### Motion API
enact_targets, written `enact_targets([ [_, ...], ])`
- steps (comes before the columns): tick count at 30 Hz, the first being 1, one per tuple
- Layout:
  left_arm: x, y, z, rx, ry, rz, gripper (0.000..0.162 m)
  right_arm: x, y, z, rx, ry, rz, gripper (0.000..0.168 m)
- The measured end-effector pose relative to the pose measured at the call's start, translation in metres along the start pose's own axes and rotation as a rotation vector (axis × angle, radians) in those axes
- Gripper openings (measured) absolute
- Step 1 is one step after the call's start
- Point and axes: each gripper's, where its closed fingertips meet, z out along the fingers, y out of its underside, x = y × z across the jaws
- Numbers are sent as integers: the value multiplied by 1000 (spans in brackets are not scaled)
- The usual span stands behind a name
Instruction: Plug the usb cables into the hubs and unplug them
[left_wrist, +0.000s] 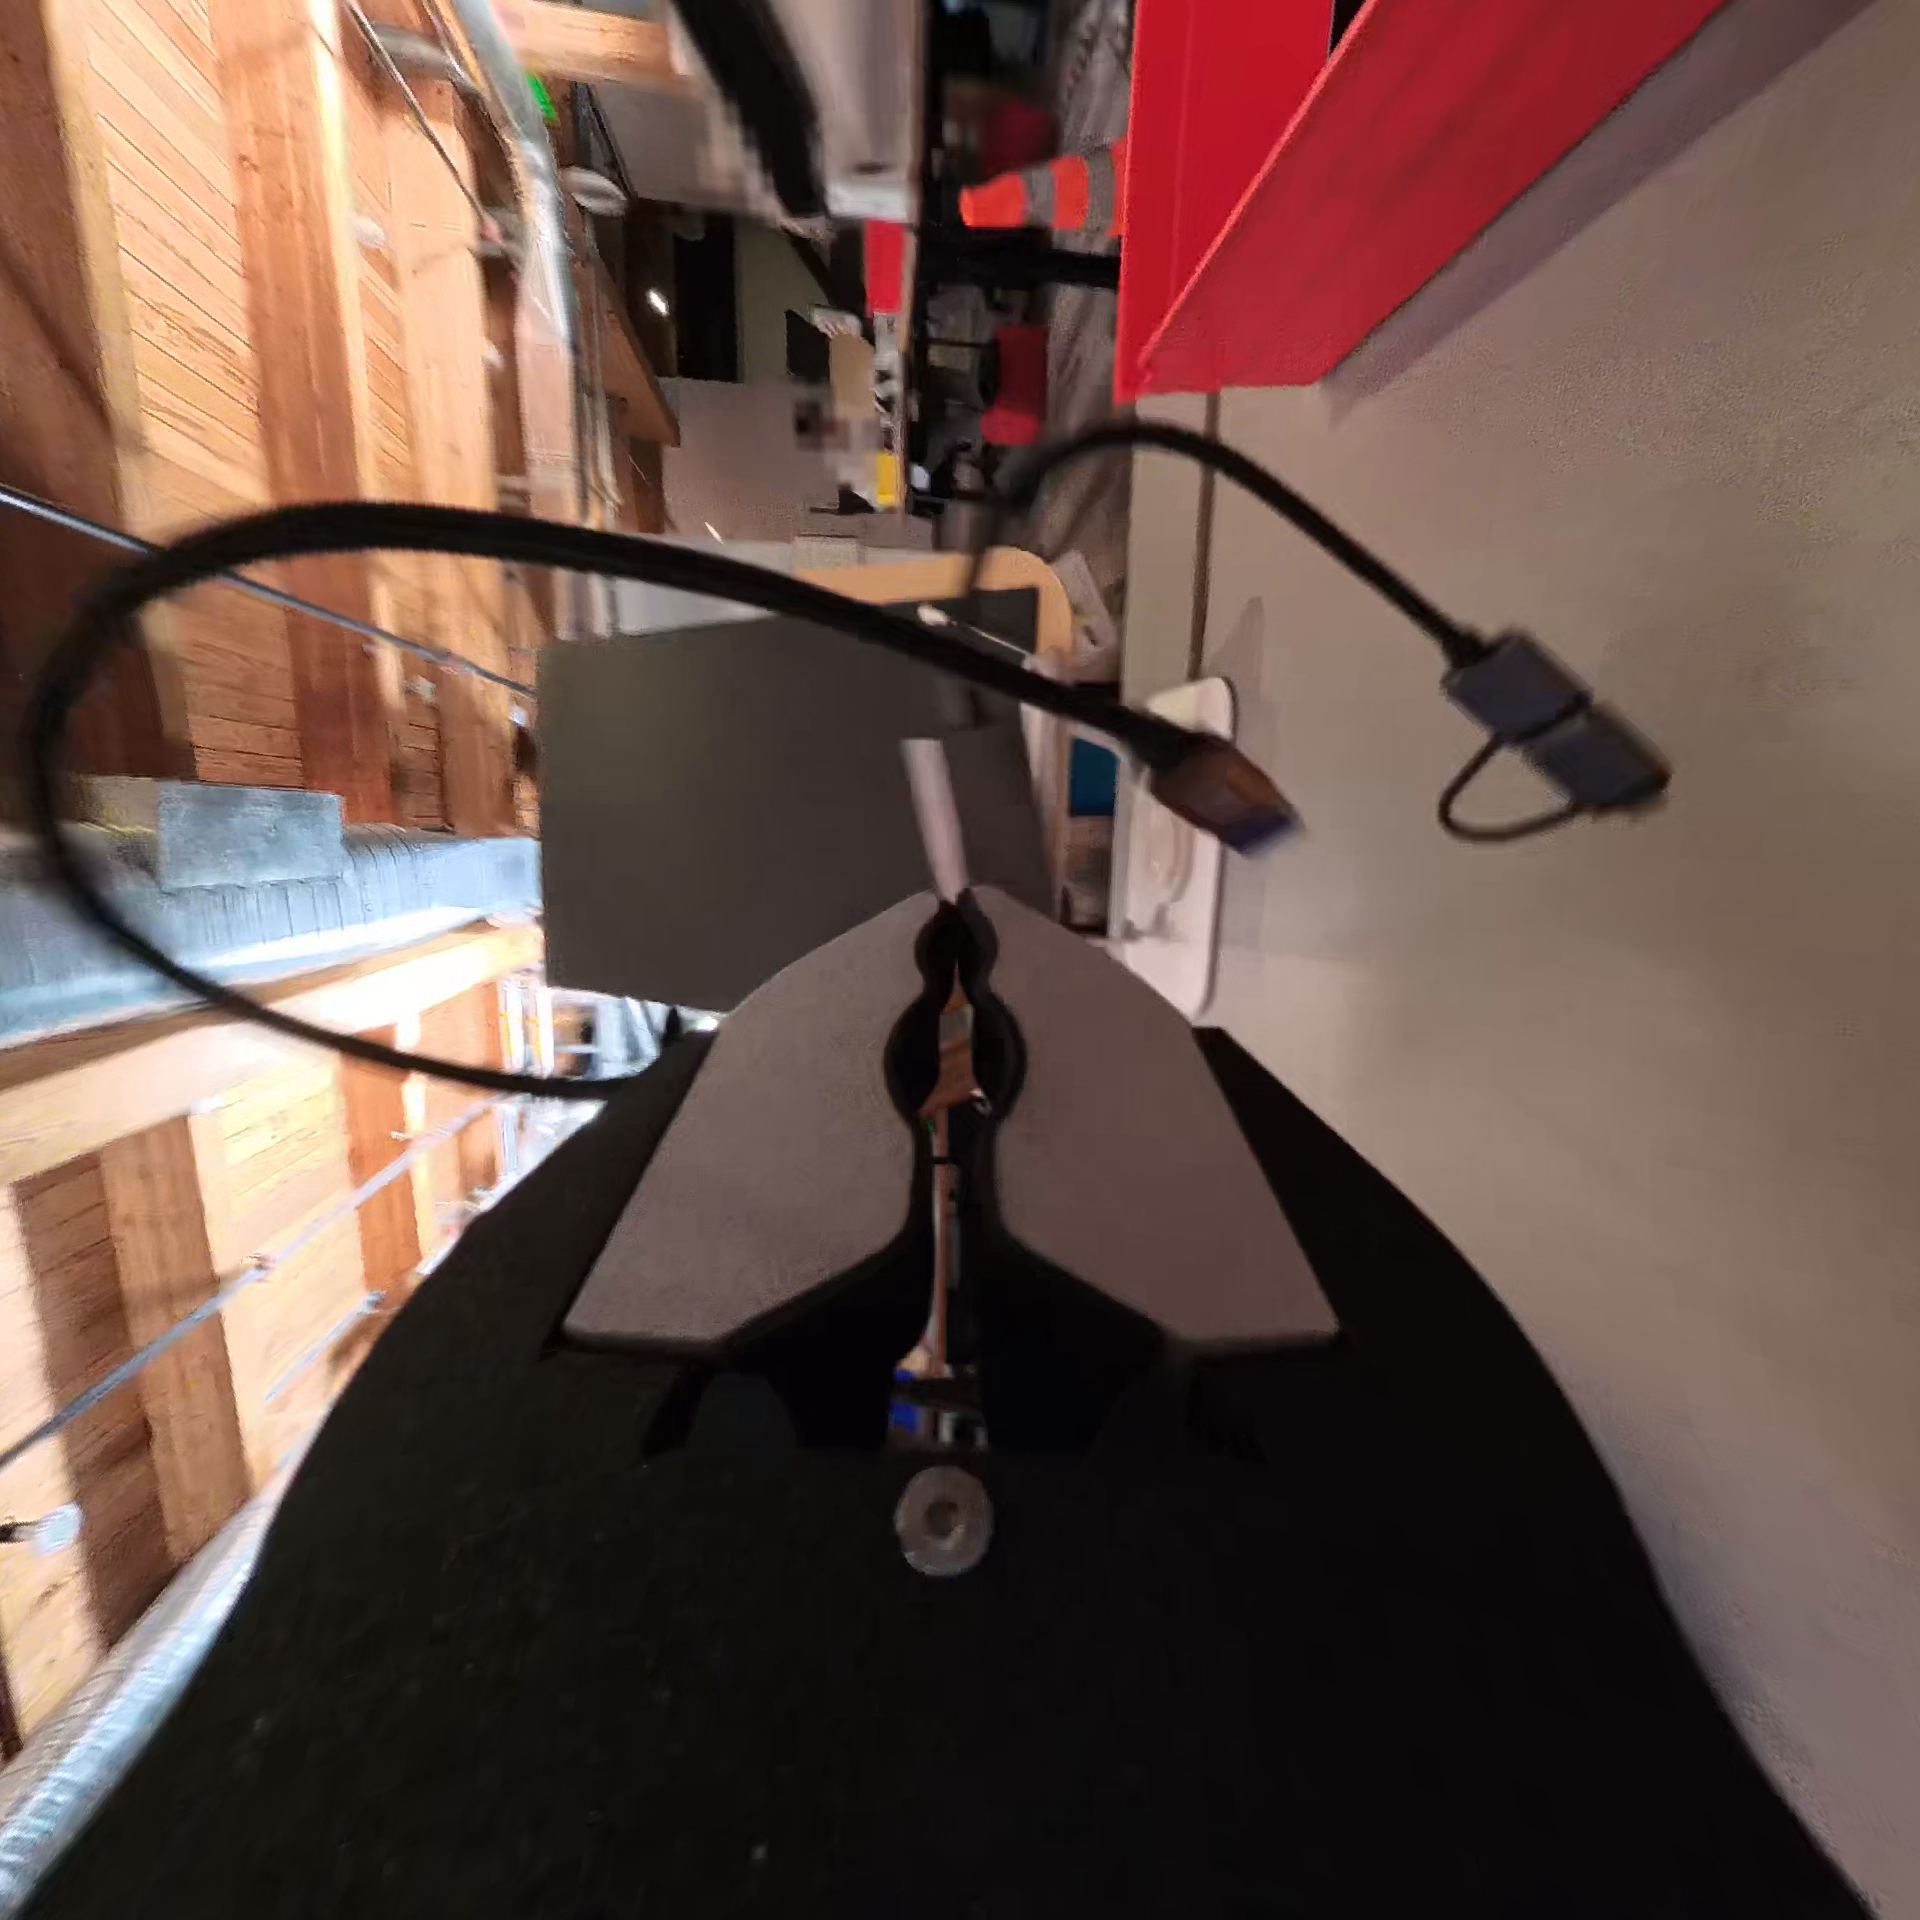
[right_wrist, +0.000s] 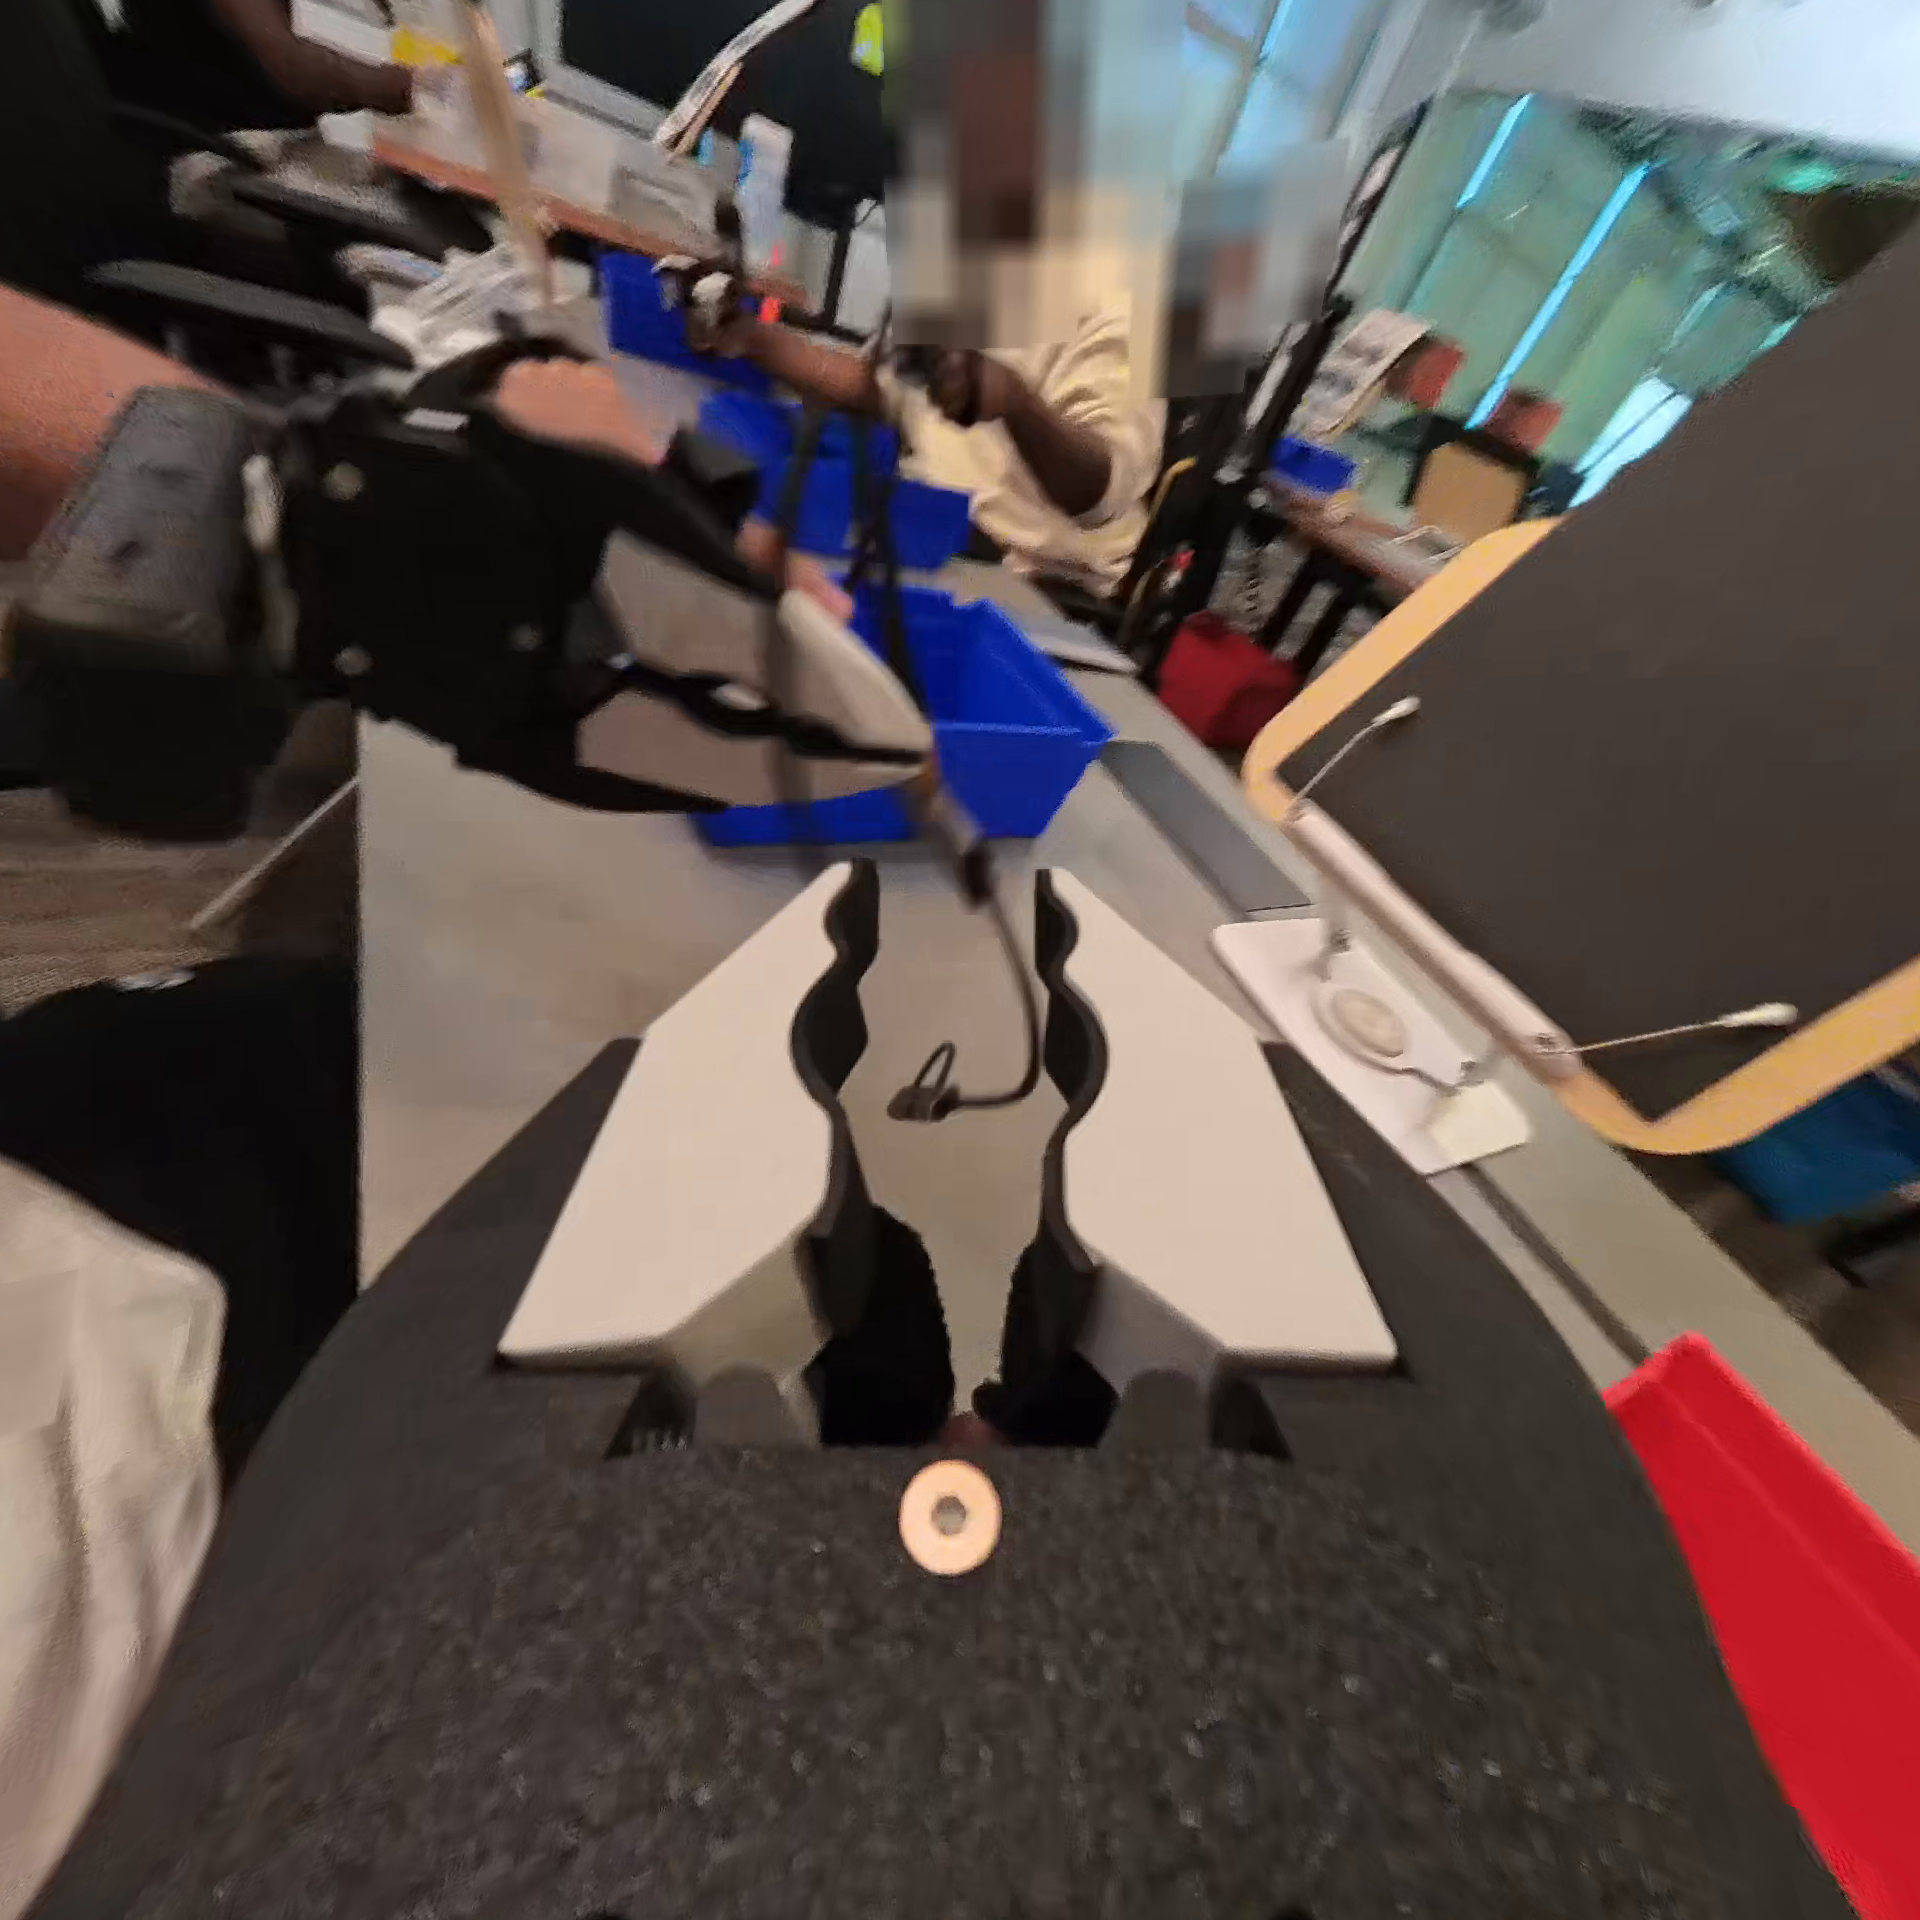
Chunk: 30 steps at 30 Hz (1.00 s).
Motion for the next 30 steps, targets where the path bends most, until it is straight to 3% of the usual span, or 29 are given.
enact_targets([
  [3, 6, -11, -6, 44, -12, 56, 0, 5, 1, 12, 51, 1, 45, 35],
  [6, 28, -9, -8, 51, 57, 63, 0, 4, 64, 41, -172, -12, 5, 38],
  [10, 73, 22, -16, -7, 213, -52, 0, -7, 116, 46, -276, -45, 123, 38],
  [14, 125, 45, -34, -73, 449, -414, 0, -14, 126, 48, -282, -63, 152, 39],
  [17, 171, 46, -53, -32, 718, -693, 29, -14, 134, 52, -271, -68, 174, 38],
  [21, 194, 56, -49, 19, 775, -818, 31, -42, 163, 64, -353, -192, 218, 43],
  [25, 188, 57, -36, 44, 808, -908, 36, -66, 198, 88, -503, -289, 210, 51],
  [28, 183, 58, -34, 37, 813, -927, 37, -68, 221, 96, -598, -321, 157, 47],
  [30, 178, 63, -35, 35, 796, -915, 37, -69, 219, 103, -562, -337, 183, 34],
])
